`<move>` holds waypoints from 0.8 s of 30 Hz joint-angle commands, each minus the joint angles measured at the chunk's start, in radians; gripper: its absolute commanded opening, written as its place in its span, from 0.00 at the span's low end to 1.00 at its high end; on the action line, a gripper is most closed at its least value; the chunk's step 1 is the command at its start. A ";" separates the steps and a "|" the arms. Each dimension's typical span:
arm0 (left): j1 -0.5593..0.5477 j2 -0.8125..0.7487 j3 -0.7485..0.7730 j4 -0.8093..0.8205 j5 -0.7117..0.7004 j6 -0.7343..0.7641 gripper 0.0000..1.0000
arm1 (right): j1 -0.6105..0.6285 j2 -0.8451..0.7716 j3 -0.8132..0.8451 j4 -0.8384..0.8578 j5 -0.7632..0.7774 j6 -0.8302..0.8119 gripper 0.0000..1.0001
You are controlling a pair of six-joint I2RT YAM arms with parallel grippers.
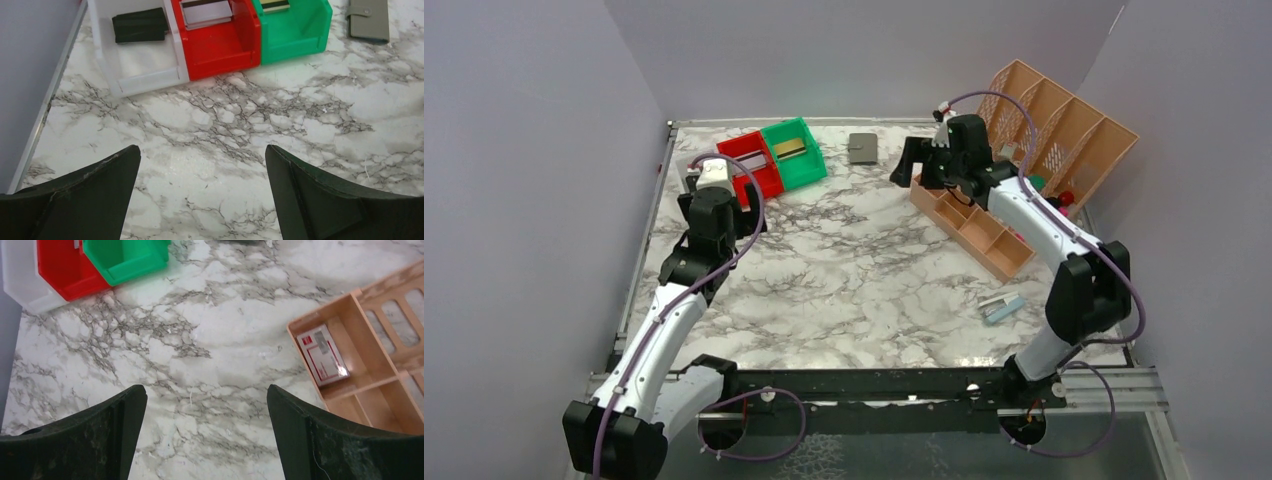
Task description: Take the credit cards out of the card holder
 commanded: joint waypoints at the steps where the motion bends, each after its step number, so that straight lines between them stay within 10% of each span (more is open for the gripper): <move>1: 0.014 -0.046 -0.051 0.045 0.109 -0.026 0.99 | 0.032 0.132 0.143 0.018 -0.005 -0.009 0.94; 24: 0.031 -0.077 -0.115 0.083 0.138 -0.079 0.99 | 0.119 1.019 1.058 0.126 0.398 -0.147 0.88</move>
